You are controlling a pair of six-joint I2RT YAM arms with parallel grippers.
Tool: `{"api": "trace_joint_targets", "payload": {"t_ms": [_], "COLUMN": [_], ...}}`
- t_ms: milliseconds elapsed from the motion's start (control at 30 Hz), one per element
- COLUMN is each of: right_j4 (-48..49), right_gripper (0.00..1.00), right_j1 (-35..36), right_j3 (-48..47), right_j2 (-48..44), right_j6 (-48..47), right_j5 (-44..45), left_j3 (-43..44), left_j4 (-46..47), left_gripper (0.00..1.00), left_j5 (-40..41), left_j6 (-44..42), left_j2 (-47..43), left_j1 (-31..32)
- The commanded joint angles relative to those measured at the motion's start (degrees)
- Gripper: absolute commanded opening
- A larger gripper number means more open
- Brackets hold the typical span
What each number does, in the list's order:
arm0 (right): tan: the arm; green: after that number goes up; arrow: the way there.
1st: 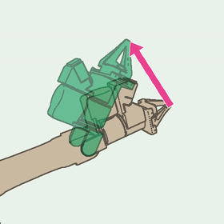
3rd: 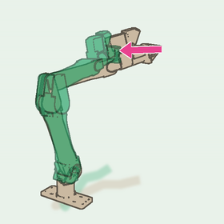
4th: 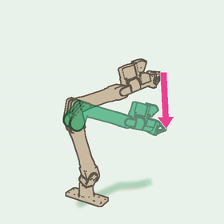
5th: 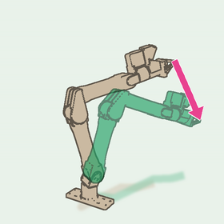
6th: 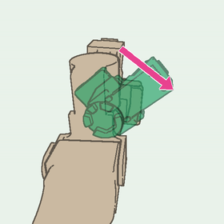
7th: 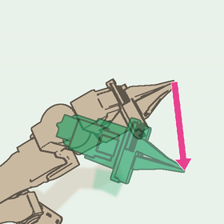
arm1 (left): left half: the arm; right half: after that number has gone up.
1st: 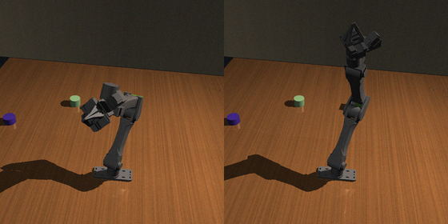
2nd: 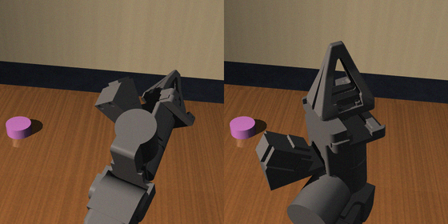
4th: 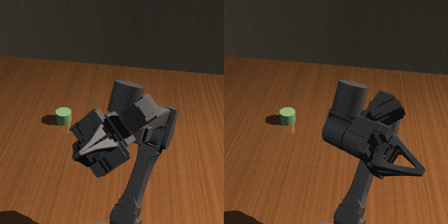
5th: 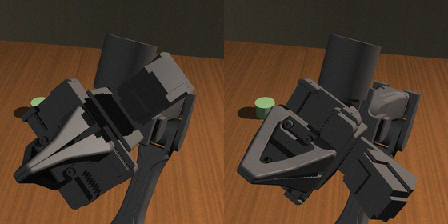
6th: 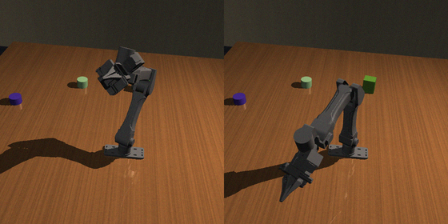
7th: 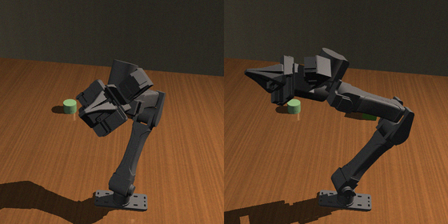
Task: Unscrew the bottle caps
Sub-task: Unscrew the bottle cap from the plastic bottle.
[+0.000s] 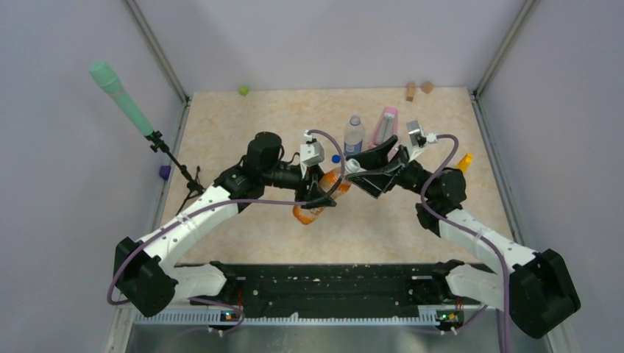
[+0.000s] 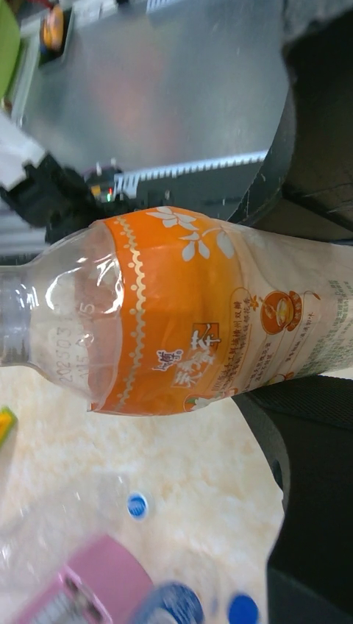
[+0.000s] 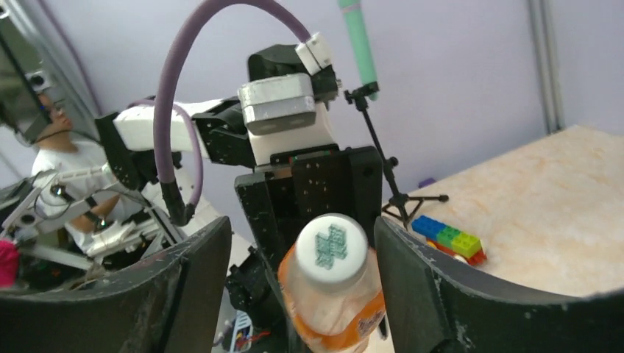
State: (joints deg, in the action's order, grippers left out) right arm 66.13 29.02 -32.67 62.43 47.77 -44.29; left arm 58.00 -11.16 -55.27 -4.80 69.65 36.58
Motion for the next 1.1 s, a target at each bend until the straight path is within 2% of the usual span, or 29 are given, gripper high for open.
{"api": "trace_joint_targets", "payload": {"t_ms": [0,233,400,567,833,967,1067], "right_j4": [-6.6,-20.9,-26.0,-32.3,-30.7,-29.2,-28.7], "right_gripper": [0.71,0.72,0.72,0.7,0.53,0.5,0.37], "right_j1": [-0.8,-0.8,-0.4,2.1,4.4,5.0,5.3], "right_j3": [3.3,3.8,3.1,0.0,-0.4,0.0,0.1], "right_j2": [-7.0,-14.9,-15.7,-13.8,-10.5,-9.6,-9.4], "right_j6": [2.0,1.2,3.0,1.4,2.7,3.1,3.0], "right_j5": [11.9,23.0,26.1,28.7,30.0,30.1,30.4], "left_j3": [1.1,1.4,1.7,1.4,1.8,1.8,1.8], "left_j4": [-1.4,-4.4,-4.0,-2.0,-1.8,-1.8,-1.8], "left_gripper": [0.0,0.0,0.0,0.0,0.0,0.0,0.0], "left_j5": [14.5,26.0,35.4,38.9,40.5,41.1,41.2], "left_j6": [-4.7,-7.9,-9.0,-8.9,-9.0,-9.0,-9.1], "left_j2": [-2.5,-3.8,-3.6,-3.3,-2.6,-2.5,-2.4], "left_j1": [0.1,4.2,8.2,10.7,11.9,12.0,12.0]}}
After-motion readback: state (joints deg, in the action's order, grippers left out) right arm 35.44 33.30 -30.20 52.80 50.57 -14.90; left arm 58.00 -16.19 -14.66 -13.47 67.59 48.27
